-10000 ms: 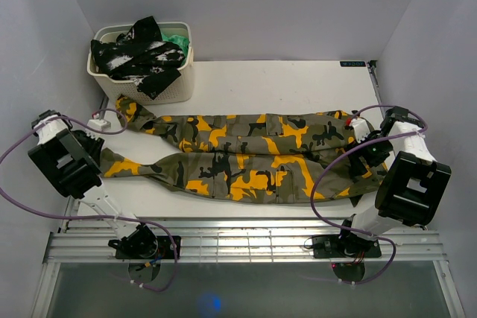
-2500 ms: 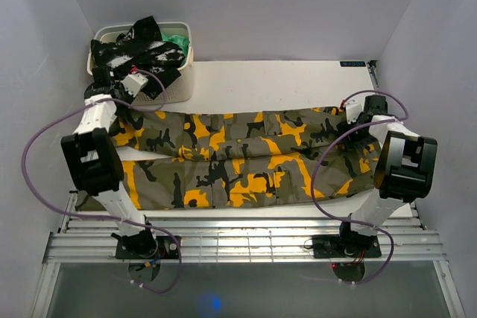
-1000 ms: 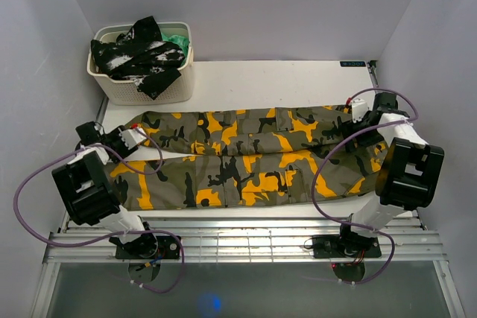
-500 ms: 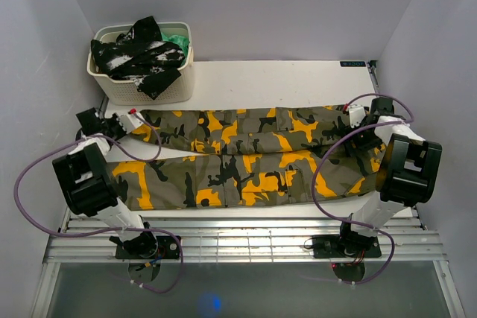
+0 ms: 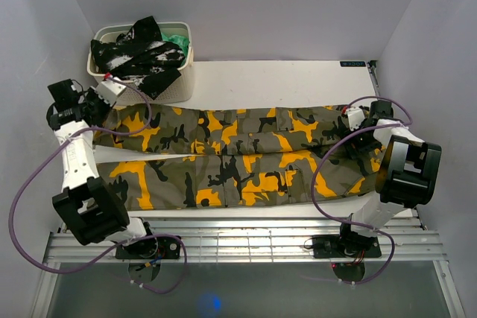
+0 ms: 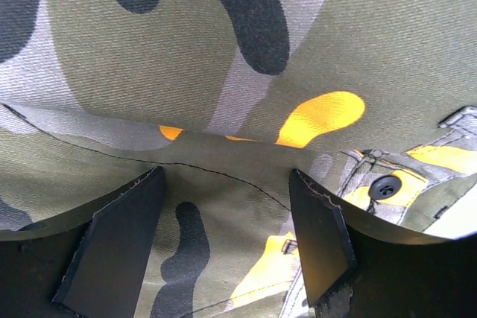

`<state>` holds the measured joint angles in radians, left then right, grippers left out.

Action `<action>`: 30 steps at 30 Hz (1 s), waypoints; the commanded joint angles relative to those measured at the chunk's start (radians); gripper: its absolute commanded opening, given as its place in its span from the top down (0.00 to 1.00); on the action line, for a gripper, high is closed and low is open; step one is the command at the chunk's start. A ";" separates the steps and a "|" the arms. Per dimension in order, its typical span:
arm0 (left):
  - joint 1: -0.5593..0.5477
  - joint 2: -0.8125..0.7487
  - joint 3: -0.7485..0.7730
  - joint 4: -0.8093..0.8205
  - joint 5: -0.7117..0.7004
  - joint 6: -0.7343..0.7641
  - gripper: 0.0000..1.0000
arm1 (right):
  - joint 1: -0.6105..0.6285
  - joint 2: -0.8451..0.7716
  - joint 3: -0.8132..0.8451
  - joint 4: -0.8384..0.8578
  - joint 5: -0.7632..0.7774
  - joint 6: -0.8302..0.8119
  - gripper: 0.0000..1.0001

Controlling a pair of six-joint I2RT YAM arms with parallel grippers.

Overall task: Fold and stack the trousers
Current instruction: Flatten the trousers out

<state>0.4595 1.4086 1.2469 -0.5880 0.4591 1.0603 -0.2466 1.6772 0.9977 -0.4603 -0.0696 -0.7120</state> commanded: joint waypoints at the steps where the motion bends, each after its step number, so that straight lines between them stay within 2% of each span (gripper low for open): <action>1: 0.025 -0.017 0.094 -0.231 -0.010 -0.157 1.00 | 0.000 -0.030 -0.016 0.031 0.031 -0.024 0.27; 3: 0.031 0.015 0.140 -0.277 -0.029 -0.184 1.00 | 0.000 -0.028 -0.010 0.029 0.031 -0.023 0.27; 7: 0.038 0.163 0.212 -0.266 -0.056 -0.264 1.00 | 0.001 -0.011 0.015 0.014 0.025 -0.020 0.27; 9: 0.038 0.301 0.259 -0.240 -0.085 -0.328 1.00 | 0.001 -0.004 0.024 -0.001 0.019 -0.018 0.27; 12: 0.060 0.524 0.440 -0.216 -0.140 -0.414 1.00 | 0.000 -0.001 0.032 -0.008 0.028 -0.023 0.29; 13: 0.065 0.583 0.568 -0.225 -0.151 -0.428 1.00 | 0.000 -0.001 0.033 -0.009 0.033 -0.026 0.30; 16: 0.079 0.765 0.776 -0.249 -0.214 -0.471 1.00 | 0.000 -0.014 0.042 -0.027 0.034 -0.036 0.32; 18: 0.079 0.838 0.836 -0.265 -0.249 -0.482 0.99 | 0.000 -0.023 0.065 -0.046 0.019 -0.040 0.32; 19: 0.079 0.848 0.859 -0.265 -0.255 -0.491 0.85 | 0.000 -0.028 0.080 -0.060 0.010 -0.040 0.32; 22: 0.080 0.827 0.873 -0.254 -0.269 -0.522 0.63 | 0.000 -0.053 0.143 -0.135 -0.030 -0.049 0.33; 24: 0.080 0.782 0.818 -0.248 -0.248 -0.528 0.40 | 0.000 -0.082 0.180 -0.218 -0.065 -0.087 0.33; 25: 0.080 0.714 0.783 -0.237 -0.217 -0.528 0.39 | -0.002 -0.094 0.186 -0.244 -0.071 -0.099 0.34; 26: 0.080 0.676 0.743 -0.219 -0.208 -0.528 0.21 | -0.003 -0.120 0.190 -0.267 -0.076 -0.127 0.34; 28: 0.080 0.609 0.649 -0.194 -0.179 -0.522 0.20 | -0.006 -0.143 0.193 -0.345 -0.097 -0.165 0.34; 30: 0.079 0.512 0.549 -0.216 -0.074 -0.473 0.20 | -0.005 -0.169 0.187 -0.432 -0.122 -0.222 0.36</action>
<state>0.5346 2.1330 1.8824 -0.8017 0.2680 0.5579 -0.2474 1.5597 1.1576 -0.7052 -0.1299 -0.8330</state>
